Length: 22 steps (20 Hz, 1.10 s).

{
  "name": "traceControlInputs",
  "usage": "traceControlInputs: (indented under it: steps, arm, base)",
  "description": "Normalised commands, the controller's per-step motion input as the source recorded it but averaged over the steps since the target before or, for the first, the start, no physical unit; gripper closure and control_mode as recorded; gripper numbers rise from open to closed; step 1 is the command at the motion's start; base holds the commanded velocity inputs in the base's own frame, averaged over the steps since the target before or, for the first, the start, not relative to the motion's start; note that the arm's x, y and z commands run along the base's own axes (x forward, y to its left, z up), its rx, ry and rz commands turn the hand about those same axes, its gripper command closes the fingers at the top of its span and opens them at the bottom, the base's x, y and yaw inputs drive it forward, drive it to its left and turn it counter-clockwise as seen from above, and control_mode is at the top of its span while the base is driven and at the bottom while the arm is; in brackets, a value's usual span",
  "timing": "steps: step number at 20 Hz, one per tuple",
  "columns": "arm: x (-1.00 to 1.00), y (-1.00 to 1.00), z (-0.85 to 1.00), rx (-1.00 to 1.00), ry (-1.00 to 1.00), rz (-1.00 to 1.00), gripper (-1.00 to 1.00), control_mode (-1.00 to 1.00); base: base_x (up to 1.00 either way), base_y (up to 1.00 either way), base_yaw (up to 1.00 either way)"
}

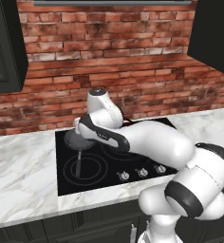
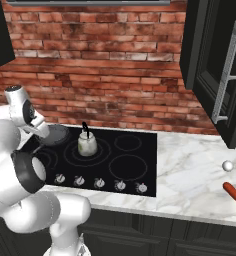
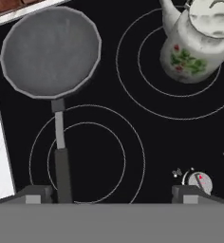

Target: Pick the pan from the cabinet and place it on the stove. Then turn on the stove burner for the pan.

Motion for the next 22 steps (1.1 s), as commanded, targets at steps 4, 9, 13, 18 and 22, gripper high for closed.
traceControlInputs:
  steps: [4, 9, 13, 18, 22]
  arm:
    - [-0.58, -0.54, 0.12, 0.0, 0.0, 0.0, -1.0, -1.0]
    - [-0.63, -0.52, 0.07, 0.0, 0.0, 0.0, -1.0, -1.0]
    - [-0.65, -0.52, 0.08, 0.01, 0.0, 0.0, -1.0, -1.0]
    - [-0.61, -0.52, 0.04, 0.01, 0.0, 0.0, -1.0, -1.0]
    - [-0.6, -0.54, 0.08, 0.01, 0.0, 0.0, -1.0, -1.0]
  base:
    - [0.0, 0.0, 0.0]
    - [0.0, 0.0, 0.0]
    - [0.0, 0.0, 0.0]
    - [0.0, 0.0, 0.0]
    - [0.0, 0.0, 0.0]
